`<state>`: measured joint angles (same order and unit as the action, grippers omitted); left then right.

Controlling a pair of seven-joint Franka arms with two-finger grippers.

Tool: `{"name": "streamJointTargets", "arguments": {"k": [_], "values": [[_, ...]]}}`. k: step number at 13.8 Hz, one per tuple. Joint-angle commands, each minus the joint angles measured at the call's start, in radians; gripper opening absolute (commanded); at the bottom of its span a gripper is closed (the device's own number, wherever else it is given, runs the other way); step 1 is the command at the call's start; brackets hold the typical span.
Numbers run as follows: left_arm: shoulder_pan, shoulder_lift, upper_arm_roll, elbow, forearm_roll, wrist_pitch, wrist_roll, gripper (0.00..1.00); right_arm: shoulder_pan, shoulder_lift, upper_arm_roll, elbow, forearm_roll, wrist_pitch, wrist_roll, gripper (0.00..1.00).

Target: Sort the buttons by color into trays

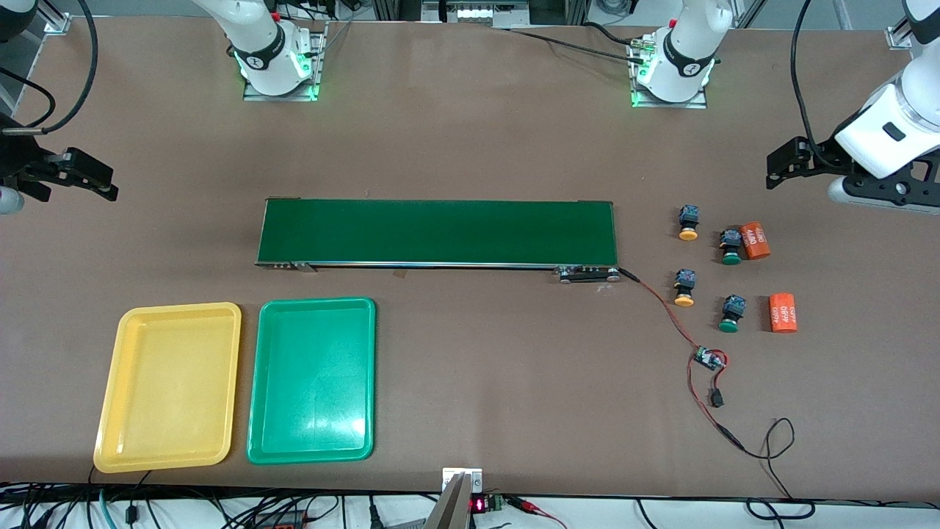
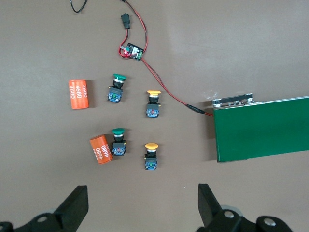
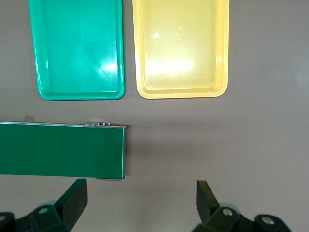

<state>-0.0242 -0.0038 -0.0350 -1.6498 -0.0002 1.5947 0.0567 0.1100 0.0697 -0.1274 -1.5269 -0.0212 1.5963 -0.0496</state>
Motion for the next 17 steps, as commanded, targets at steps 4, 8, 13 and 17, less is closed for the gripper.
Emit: {"name": "streamJointTargets", "arguments": {"k": [4, 8, 13, 17], "values": [[0.001, 0.019, 0.006, 0.036, 0.011, -0.01, -0.005, 1.0, -0.01, -0.01, 0.014, 0.001, 0.007, -0.012, 0.008, 1.0], [-0.006, 0.045, 0.004, 0.036, 0.032, -0.039, -0.008, 1.0, -0.013, -0.01, 0.014, 0.001, 0.01, -0.01, 0.008, 1.0], [0.009, 0.138, 0.027, 0.022, 0.065, -0.045, 0.009, 1.0, -0.007, -0.01, 0.017, 0.004, 0.009, -0.007, 0.007, 1.0], [0.033, 0.226, 0.108, -0.02, 0.127, 0.066, 0.014, 1.0, -0.009, -0.01, 0.017, 0.004, 0.009, -0.007, 0.005, 1.0]]}}
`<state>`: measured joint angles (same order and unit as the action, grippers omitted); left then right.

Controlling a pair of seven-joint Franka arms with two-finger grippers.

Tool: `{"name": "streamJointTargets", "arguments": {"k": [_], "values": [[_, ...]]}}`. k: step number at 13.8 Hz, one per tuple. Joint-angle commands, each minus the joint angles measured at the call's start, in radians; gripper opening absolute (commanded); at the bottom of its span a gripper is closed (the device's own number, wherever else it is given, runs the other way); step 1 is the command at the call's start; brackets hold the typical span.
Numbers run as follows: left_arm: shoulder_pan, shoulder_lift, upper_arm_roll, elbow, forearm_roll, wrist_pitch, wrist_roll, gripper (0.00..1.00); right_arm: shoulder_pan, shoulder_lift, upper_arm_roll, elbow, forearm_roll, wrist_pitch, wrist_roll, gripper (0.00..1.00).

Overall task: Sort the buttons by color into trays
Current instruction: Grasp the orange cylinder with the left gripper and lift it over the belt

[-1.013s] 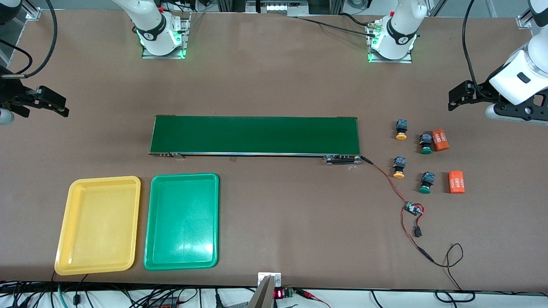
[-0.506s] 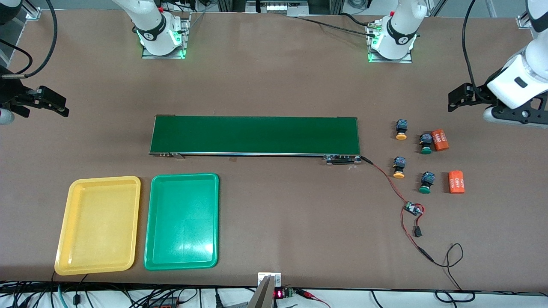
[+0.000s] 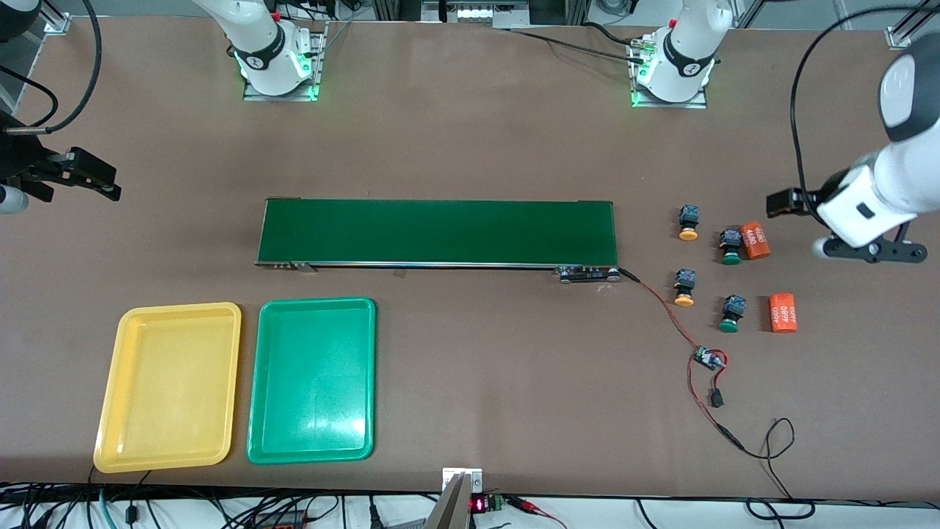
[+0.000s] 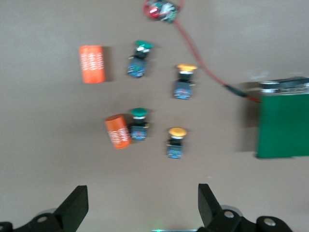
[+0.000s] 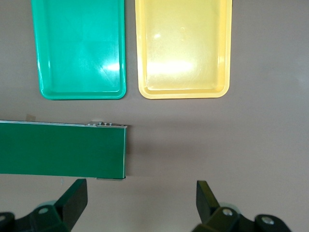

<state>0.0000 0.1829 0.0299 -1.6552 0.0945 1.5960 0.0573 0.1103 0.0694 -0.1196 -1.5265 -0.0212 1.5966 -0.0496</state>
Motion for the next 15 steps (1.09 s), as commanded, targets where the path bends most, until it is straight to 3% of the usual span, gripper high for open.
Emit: {"name": "streamJointTargets", "arguments": {"k": [1, 4, 8, 11, 13, 15], "values": [[0.009, 0.056, 0.056, -0.035, 0.036, 0.126, 0.025, 1.0, -0.009, -0.01, 0.009, 0.003, 0.009, -0.007, 0.005, 1.0], [0.03, 0.151, 0.104, -0.037, 0.034, 0.333, 0.189, 1.0, -0.007, -0.01, 0.009, 0.003, 0.009, -0.009, 0.002, 1.0], [0.142, 0.303, 0.088, -0.04, 0.018, 0.638, 0.374, 1.0, -0.006, -0.011, 0.012, 0.003, 0.007, -0.012, -0.004, 1.0], [0.215, 0.378, 0.012, -0.04, -0.046, 0.699, 0.371, 0.99, -0.006, -0.011, 0.012, 0.003, 0.007, -0.006, -0.004, 1.0], [0.216, 0.414, 0.01, -0.041, -0.134, 0.699, 0.384, 0.97, -0.006, -0.011, 0.012, 0.003, 0.007, -0.007, -0.004, 1.0], [0.216, 0.444, 0.01, -0.041, -0.136, 0.731, 0.389, 0.96, -0.004, -0.011, 0.012, 0.003, 0.007, -0.007, -0.004, 1.0]]}}
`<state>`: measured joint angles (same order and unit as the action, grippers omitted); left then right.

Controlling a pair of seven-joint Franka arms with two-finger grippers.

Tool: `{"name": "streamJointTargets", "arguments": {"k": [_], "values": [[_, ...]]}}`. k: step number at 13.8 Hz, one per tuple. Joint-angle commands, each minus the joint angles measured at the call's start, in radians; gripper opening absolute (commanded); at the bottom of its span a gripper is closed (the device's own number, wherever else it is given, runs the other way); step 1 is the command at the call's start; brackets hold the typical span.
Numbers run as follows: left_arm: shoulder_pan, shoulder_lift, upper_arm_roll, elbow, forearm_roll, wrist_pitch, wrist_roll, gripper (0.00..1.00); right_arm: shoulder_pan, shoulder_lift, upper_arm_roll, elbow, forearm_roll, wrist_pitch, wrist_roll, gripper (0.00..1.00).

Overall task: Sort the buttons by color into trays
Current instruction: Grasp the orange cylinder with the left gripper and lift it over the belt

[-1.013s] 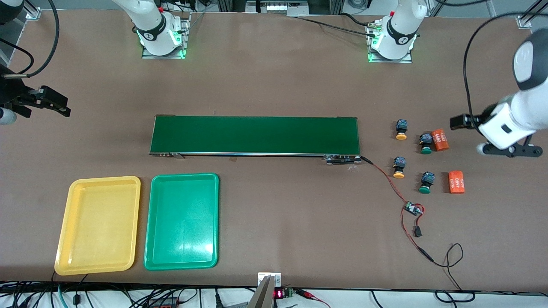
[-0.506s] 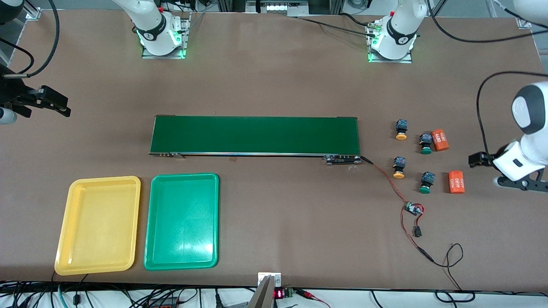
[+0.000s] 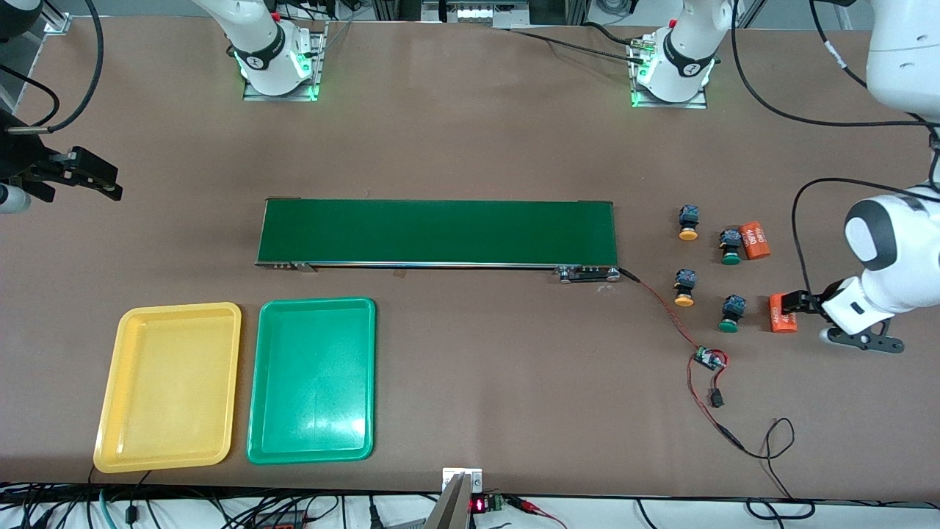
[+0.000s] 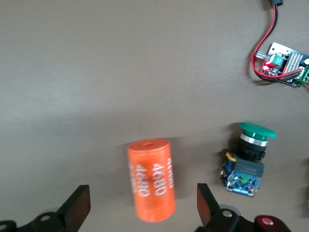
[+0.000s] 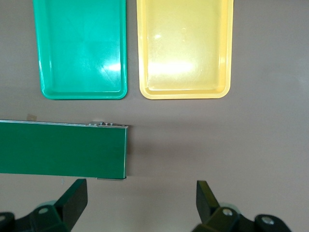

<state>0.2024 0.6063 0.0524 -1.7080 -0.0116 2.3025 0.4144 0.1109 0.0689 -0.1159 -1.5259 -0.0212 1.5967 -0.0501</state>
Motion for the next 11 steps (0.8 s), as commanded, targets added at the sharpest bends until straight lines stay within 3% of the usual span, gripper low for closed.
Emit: {"name": "streamJointTargets", "arguments": {"k": [1, 3, 4, 6, 7, 9, 11], "values": [[0.015, 0.039, -0.013, 0.01, -0.03, 0.055, 0.056, 0.95, -0.004, -0.011, 0.01, 0.003, 0.007, -0.008, 0.001, 1.0], [0.022, 0.052, -0.013, -0.018, -0.033, 0.092, 0.075, 0.94, -0.005, -0.008, 0.01, 0.003, 0.015, -0.001, 0.003, 1.0], [0.025, 0.052, -0.013, -0.039, -0.034, 0.092, 0.073, 0.89, -0.005, -0.006, 0.01, 0.001, 0.015, -0.001, 0.003, 1.0], [0.031, 0.053, -0.013, -0.067, -0.054, 0.092, 0.066, 0.7, -0.007, -0.006, 0.008, 0.0, 0.018, -0.007, 0.01, 1.0], [0.031, 0.052, -0.013, -0.067, -0.056, 0.086, 0.069, 0.51, -0.008, -0.009, 0.007, -0.002, 0.02, -0.012, 0.012, 1.0], [0.029, 0.047, -0.013, -0.058, -0.054, 0.083, 0.072, 0.28, -0.007, -0.011, 0.007, -0.002, 0.018, -0.014, 0.01, 1.0], [0.025, 0.006, -0.022, -0.042, -0.048, 0.019, 0.073, 0.22, -0.007, -0.011, 0.005, -0.002, 0.018, -0.014, 0.01, 1.0]]}}
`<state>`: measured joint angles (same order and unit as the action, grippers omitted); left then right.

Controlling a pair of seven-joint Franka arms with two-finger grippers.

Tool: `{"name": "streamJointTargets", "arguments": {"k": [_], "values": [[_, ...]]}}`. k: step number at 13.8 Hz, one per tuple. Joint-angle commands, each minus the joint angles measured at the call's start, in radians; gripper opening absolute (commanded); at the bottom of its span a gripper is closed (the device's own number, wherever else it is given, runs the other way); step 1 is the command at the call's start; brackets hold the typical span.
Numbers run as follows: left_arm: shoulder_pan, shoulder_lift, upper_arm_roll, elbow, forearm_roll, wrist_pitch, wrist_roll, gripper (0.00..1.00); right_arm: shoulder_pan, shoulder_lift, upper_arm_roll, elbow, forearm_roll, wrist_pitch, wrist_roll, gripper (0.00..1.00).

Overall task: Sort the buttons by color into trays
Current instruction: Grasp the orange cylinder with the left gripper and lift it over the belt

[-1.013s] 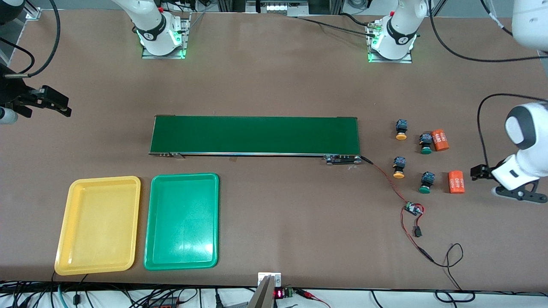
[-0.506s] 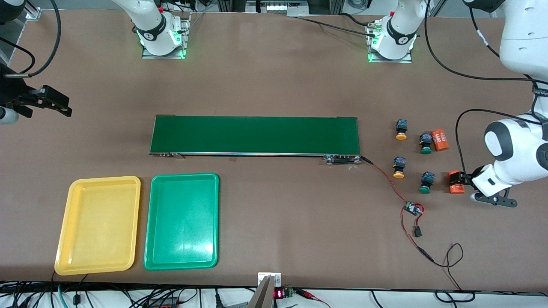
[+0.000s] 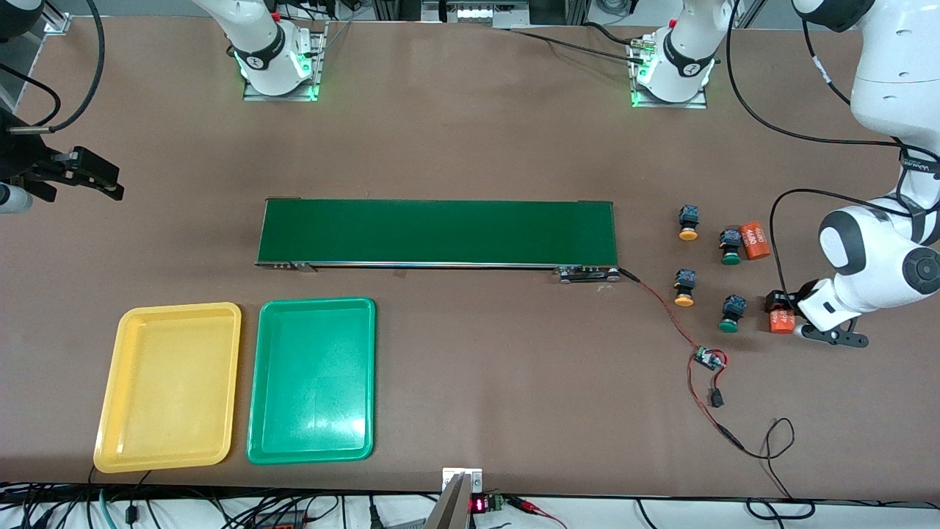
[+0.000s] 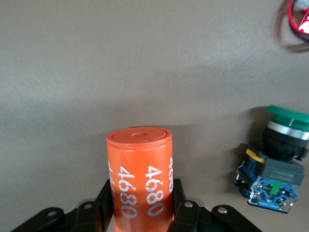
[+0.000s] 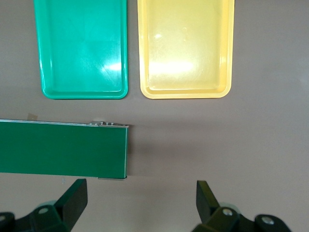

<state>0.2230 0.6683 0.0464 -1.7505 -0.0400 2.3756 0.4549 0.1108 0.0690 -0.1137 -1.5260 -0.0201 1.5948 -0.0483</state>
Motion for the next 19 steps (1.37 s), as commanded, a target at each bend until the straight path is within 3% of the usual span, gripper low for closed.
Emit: {"name": "streamJointTargets", "arguments": {"k": [1, 5, 8, 11, 14, 17, 19], "values": [[0.006, -0.096, -0.045, 0.012, -0.015, -0.12, 0.031, 0.21, -0.006, -0.011, 0.005, -0.002, 0.017, -0.012, 0.008, 1.0], [0.007, -0.148, -0.19, 0.138, -0.011, -0.541, 0.08, 0.21, -0.006, -0.011, 0.005, -0.002, 0.017, -0.01, 0.008, 1.0], [0.01, -0.148, -0.318, 0.154, -0.012, -0.653, 0.172, 0.16, -0.006, -0.011, 0.005, -0.002, 0.017, -0.01, 0.008, 1.0], [0.009, -0.142, -0.466, 0.115, -0.011, -0.636, 0.293, 0.12, -0.006, -0.011, 0.005, -0.002, 0.016, -0.012, 0.008, 1.0], [0.007, -0.142, -0.612, 0.027, 0.018, -0.525, 0.353, 0.12, -0.006, -0.011, 0.003, -0.002, 0.017, -0.01, 0.008, 1.0], [0.002, -0.141, -0.747, -0.091, 0.179, -0.37, 0.366, 0.12, -0.014, -0.011, 0.002, -0.002, 0.016, -0.012, 0.008, 1.0], [0.001, -0.138, -0.767, -0.135, 0.248, -0.314, 0.367, 0.12, -0.017, -0.008, -0.001, -0.002, 0.017, -0.01, 0.008, 1.0]]}}
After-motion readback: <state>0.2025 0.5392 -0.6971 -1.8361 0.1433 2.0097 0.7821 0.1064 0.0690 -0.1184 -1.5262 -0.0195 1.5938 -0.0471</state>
